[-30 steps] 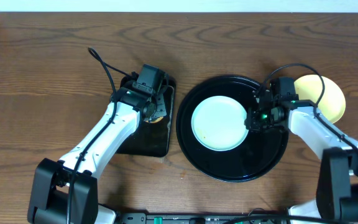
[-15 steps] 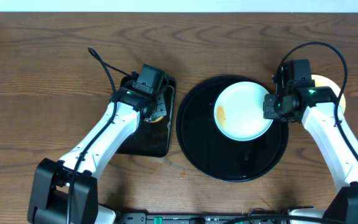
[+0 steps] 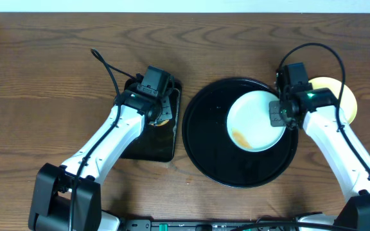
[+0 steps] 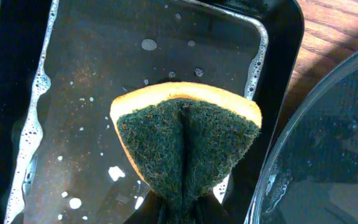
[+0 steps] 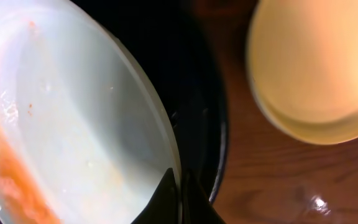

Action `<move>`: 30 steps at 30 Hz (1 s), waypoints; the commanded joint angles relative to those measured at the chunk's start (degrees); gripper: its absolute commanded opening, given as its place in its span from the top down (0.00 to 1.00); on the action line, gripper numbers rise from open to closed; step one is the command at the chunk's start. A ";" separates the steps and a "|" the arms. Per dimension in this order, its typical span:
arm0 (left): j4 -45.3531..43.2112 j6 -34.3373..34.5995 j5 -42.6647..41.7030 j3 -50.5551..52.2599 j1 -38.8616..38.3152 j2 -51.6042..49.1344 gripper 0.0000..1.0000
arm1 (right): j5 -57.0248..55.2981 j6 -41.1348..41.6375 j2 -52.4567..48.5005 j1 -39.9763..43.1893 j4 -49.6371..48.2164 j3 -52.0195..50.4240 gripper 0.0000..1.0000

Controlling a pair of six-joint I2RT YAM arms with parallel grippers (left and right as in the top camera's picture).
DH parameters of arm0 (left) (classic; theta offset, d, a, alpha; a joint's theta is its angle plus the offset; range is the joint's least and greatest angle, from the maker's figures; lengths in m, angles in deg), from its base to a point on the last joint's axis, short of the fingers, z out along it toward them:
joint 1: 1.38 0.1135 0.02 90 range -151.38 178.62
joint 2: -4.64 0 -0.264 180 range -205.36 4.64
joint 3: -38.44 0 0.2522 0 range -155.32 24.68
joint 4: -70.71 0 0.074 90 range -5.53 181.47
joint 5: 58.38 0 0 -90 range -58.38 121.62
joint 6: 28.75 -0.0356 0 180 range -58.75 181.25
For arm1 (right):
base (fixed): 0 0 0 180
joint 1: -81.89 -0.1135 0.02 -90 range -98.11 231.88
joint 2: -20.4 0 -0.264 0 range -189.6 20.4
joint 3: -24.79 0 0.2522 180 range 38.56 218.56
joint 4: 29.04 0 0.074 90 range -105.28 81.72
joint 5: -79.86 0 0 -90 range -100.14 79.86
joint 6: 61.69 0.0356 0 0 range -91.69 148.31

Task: Clean dirty plates on tray and stack at the side
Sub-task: 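Lift the green plate with the right gripper and stack it on the yellow plate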

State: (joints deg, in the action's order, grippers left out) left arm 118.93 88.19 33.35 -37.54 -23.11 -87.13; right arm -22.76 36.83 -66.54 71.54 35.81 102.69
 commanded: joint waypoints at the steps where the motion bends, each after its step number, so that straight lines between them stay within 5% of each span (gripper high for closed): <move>1: -0.02 -0.79 0.92 0.28 0.24 0.04 0.88 | -0.72 0.61 1.01 0.92 -1.01 2.27 0.99; 12: -0.02 -0.79 0.92 0.28 0.24 0.04 0.88 | -1.53 -1.55 1.01 -3.32 4.00 2.29 0.99; 21: -0.04 -0.79 0.92 0.28 0.24 0.04 0.88 | -21.99 0.83 3.02 -5.35 2.19 4.44 0.99; 30: -0.04 -0.79 0.92 0.28 0.24 0.04 0.88 | -42.45 -1.42 3.89 -18.51 -0.87 5.73 0.99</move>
State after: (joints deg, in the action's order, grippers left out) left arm 118.93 88.19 33.33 -37.54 -23.11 -87.13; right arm -52.38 36.52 -63.43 57.48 35.53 107.24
